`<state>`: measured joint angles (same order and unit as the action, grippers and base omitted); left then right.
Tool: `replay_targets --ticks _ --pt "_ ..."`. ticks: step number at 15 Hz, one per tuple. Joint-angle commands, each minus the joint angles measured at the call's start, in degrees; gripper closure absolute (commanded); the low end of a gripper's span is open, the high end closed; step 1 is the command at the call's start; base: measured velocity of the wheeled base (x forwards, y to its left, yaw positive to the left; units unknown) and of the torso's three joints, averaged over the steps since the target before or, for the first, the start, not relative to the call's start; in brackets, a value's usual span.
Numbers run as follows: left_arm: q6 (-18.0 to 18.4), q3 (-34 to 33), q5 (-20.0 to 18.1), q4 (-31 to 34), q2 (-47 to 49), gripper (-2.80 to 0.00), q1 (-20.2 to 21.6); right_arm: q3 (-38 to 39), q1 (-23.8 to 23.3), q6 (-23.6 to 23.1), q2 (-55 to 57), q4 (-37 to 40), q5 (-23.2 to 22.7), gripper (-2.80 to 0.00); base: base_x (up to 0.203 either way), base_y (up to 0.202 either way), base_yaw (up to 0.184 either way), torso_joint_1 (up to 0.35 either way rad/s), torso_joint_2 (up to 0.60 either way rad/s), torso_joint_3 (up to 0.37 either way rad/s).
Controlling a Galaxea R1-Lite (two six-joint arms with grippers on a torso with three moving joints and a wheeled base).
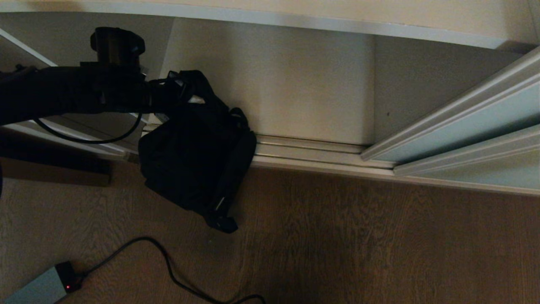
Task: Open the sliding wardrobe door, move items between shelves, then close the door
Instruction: Place the bag on the lower shelf
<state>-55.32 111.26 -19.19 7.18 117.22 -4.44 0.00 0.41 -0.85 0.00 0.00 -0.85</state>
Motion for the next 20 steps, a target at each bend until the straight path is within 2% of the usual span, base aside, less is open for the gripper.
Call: replay_targets --ticks 1,3,6,13,16,18,20 --pt "-0.3 0.1 2.5 -3.4 1.6 0.0 0.7 0.1 0.0 0.0 -0.2 0.0 0.0 0.0 0.0 0.0 0.0 0.0 0.0 0.0" --pt "-0.4 0.1 4.3 -10.5 2.3 0.0 1.6 0.1 0.0 0.0 -0.2 0.0 0.0 0.0 0.0 0.0 0.0 0.0 0.0 0.0" --pt "-0.3 0.1 4.2 -21.2 3.2 0.0 2.0 0.1 0.0 0.0 -0.2 0.0 0.0 0.0 0.0 0.0 0.0 0.0 0.0 0.0" --pt "2.1 0.1 5.2 -39.8 6.5 0.0 1.5 0.1 0.0 0.0 -0.3 0.0 0.0 0.0 0.0 0.0 0.0 0.0 0.0 0.0" --pt "5.4 0.1 5.6 -47.0 7.9 0.0 1.5 0.1 0.0 0.0 -0.2 0.0 0.0 0.0 0.0 0.0 0.0 0.0 0.0 0.0" --pt "8.2 0.2 5.6 -49.8 9.1 0.0 1.5 0.1 0.0 0.0 -0.2 0.0 0.0 0.0 0.0 0.0 0.0 0.0 0.0 0.0" --pt "9.6 0.2 6.2 -53.0 10.5 0.0 1.4 0.1 0.0 0.0 -0.2 0.0 0.0 0.0 0.0 0.0 0.0 0.0 0.0 0.0"
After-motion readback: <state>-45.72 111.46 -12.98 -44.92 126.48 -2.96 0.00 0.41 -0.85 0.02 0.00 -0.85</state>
